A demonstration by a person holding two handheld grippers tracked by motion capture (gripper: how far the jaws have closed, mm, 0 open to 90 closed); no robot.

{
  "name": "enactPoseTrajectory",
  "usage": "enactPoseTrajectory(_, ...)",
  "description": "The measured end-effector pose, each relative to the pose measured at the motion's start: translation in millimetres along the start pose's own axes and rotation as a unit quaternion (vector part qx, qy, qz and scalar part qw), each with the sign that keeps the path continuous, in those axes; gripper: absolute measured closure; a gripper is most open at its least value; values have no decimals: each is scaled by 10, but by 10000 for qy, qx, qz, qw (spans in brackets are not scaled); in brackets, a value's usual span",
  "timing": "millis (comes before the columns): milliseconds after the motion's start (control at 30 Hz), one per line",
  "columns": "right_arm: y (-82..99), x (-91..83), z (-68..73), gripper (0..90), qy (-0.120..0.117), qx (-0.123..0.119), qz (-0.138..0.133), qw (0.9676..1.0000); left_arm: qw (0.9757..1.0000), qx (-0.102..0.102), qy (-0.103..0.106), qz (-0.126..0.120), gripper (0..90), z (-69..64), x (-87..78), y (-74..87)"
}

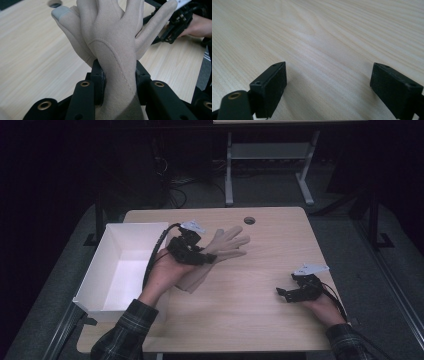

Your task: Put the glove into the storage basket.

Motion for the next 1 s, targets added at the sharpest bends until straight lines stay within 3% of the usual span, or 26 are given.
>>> enactPoseTrajectory(100, 0, 1, -1, 134, 0, -4, -5, 10000, 9998, -37, -153, -72, 684, 109, -189, 19)
enactPoseTrajectory(267, 0, 0, -1, 134, 2, -6, -2, 10000, 9984, -282, -377, -302, 684, 320, -496, 113)
enactPoseTrajectory(467, 1, 0, -1, 134, 4, -9, 1, 10000, 9945, -611, -716, -467, 684, 592, -801, 333)
enactPoseTrajectory(600, -1, 1, 1, 134, 6, 4, 3, 10000, 9890, -909, -1038, -532, 684, 817, -967, 570)
enactPoseTrajectory(633, -1, 1, 1, 134, 6, 4, 3, 10000, 9890, -909, -1038, -532, 684, 817, -967, 570)
enactPoseTrajectory(767, -1, 1, 0, 134, 10, 2, 4, 10000, 9829, -1195, -1277, -571, 684, 1004, -1070, 808)
enactPoseTrajectory(800, -1, 2, 1, 134, 11, 6, 0, 10000, 9804, -1293, -1362, -598, 684, 1056, -1091, 877)
enactPoseTrajectory(933, -1, 4, 3, 134, 8, 16, -11, 10000, 9739, -1559, -1548, -573, 684, 1202, -1079, 1079)
enactPoseTrajectory(1000, -1, 4, 2, 134, 11, 13, -11, 10000, 9719, -1648, -1599, -512, 683, 1271, -1033, 1175)
Point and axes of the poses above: each handheld gripper's, and its own axes: x roughly forward along the jaws, y roughly out of its underside, z roughly to its left, the point moved 4 cm from there along x, roughly forward along the jaws, and after that the axes turned 8 degrees about -x, right-handed, at the moved point
